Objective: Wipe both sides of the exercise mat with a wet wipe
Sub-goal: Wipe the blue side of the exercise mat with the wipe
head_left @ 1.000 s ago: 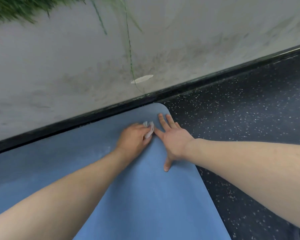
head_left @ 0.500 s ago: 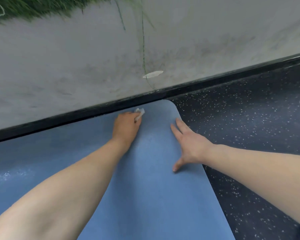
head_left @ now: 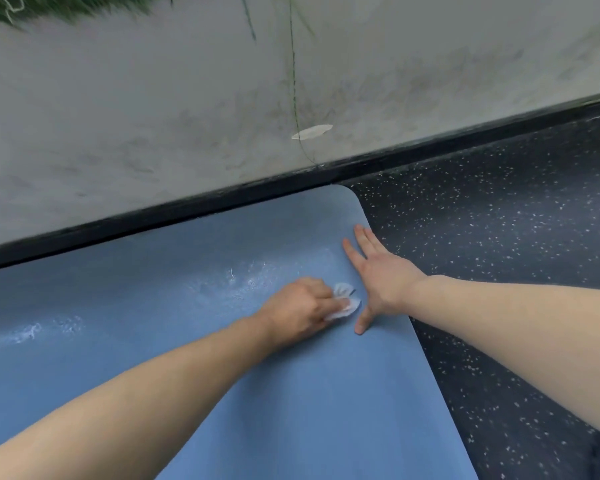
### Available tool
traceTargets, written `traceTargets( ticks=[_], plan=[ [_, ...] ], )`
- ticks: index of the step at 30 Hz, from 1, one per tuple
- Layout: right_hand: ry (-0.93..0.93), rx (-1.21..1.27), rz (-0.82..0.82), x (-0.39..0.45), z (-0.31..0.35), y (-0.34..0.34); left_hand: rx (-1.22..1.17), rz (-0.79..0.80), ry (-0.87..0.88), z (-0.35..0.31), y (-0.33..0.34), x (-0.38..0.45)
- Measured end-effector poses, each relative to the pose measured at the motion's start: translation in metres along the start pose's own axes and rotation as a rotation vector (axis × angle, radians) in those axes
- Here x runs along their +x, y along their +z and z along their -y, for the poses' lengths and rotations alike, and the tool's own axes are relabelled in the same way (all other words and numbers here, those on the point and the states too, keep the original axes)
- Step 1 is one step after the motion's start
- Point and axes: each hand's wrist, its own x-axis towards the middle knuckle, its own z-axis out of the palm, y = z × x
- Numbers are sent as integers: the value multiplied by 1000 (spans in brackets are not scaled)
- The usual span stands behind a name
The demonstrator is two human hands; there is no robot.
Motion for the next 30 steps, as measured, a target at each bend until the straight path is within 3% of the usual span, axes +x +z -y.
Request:
traceTargets(
  ticks=[1,5,6,7,10,11,13,16,18,20,22,24,27,28,30],
  plan=[
    [1,-4,-1,-1,1,-1,24,6,-20,8,-5,-3],
    [-16,22,-17,-12,4,0,111,-276,-536,34,-31,-6],
    [-30,34,-21,-16,4,2,87,-305,-557,28,-26,-7],
    [-43,39,-23,-21,3,5,61,-287,-493,15,-18,-6],
    [-74,29,-10,-38,1,17,-24,12,-61,-27,-2,-15],
    [-87,9,-3,-44,1,22,-23,77,11,-27,-6,-18],
    [-110,-64,16,-55,3,34,26,38,-94,-10,-17,-20],
    [-111,-154,31,-62,8,50,40,-200,-436,4,-24,-23],
    [-101,-183,26,-60,9,54,-4,-190,-326,-24,-6,-26],
    [-97,-191,37,-58,10,53,-77,-3,-26,-63,10,-37],
    [-82,-202,45,-58,12,53,-99,164,163,-73,10,-47],
    [-76,-212,51,-59,13,54,-40,133,122,-55,4,-47],
    [-74,-181,54,-59,12,56,-20,-95,-228,-46,2,-47],
    [-78,-167,53,-59,10,56,-57,-125,-244,-59,10,-49],
    [-94,-157,42,-61,6,56,-97,17,12,-106,27,-61]
  ],
)
